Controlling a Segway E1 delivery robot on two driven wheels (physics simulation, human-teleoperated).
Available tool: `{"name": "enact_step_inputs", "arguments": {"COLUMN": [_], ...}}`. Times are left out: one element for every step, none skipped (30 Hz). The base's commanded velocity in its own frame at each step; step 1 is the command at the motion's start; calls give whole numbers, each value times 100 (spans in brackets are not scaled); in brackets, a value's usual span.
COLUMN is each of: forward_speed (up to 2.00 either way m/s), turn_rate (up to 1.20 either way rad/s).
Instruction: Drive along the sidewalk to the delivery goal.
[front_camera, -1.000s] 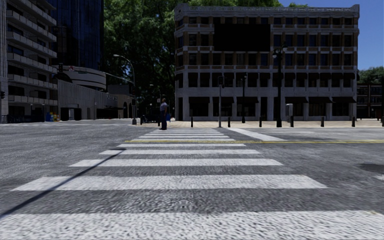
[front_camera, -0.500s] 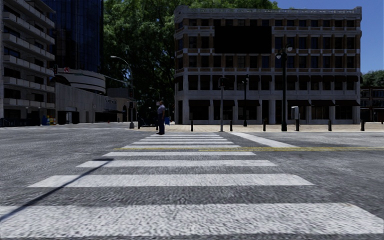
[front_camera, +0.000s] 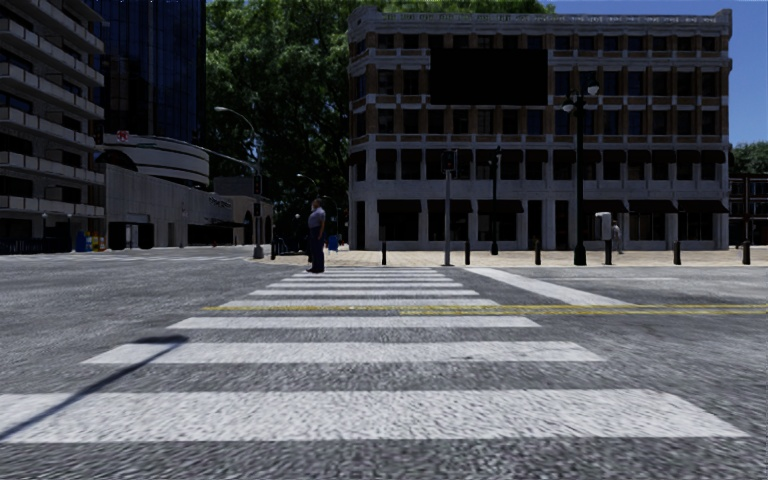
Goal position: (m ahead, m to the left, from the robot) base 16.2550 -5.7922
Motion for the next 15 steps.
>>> {"name": "enact_step_inputs", "arguments": {"forward_speed": [154, 154, 154, 154, 154, 154, 154, 154, 154, 154, 154, 154, 154, 154, 154], "turn_rate": [0, 0, 0, 0, 0, 0, 0, 0, 0, 0, 0, 0, 0, 0, 0]}}
